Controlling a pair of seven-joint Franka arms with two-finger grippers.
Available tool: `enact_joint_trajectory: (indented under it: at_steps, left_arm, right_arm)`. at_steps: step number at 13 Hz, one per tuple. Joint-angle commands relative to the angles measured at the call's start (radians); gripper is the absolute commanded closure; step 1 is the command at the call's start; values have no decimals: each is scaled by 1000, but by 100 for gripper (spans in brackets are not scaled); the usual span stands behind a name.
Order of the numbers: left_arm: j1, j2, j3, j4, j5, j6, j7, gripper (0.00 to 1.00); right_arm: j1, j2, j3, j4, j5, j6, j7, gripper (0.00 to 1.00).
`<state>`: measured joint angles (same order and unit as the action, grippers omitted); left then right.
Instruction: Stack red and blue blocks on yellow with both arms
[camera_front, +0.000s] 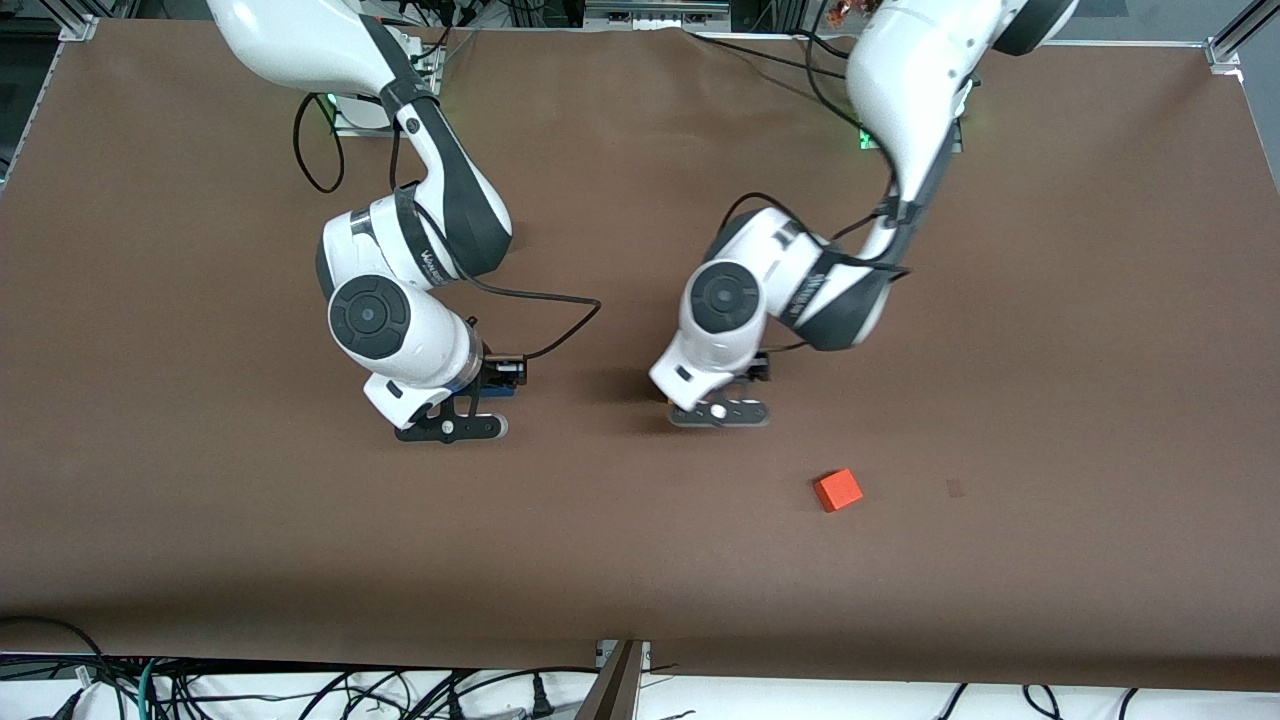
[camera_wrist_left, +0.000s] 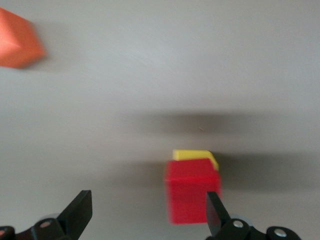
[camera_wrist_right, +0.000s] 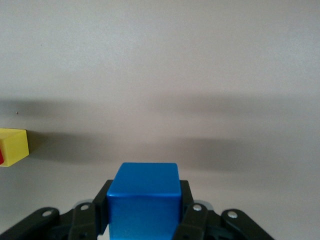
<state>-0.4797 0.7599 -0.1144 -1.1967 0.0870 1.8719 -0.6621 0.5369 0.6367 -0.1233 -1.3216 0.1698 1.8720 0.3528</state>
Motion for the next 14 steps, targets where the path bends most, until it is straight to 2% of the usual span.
enact_joint_trajectory:
  at_steps: [1, 4, 6, 10, 14]
  left_arm:
    - [120, -94, 4, 34, 27, -63, 7, 0]
    - [263, -149, -1, 58, 16, -62, 211, 0]
    - [323, -162, 1, 80, 17, -63, 223, 0]
    - [452, -238, -5, 83, 8, -76, 350, 0]
    - [570, -342, 2, 49, -61, -290, 613, 0]
  right_arm:
    - [34, 9, -4, 27, 11, -8, 96, 69]
    - [121, 43, -6, 86, 10, 27, 271, 69]
    - [182, 93, -6, 174, 10, 39, 389, 69]
    - [259, 145, -6, 208, 10, 200, 465, 69]
    - [304, 179, -6, 208, 8, 318, 534, 69]
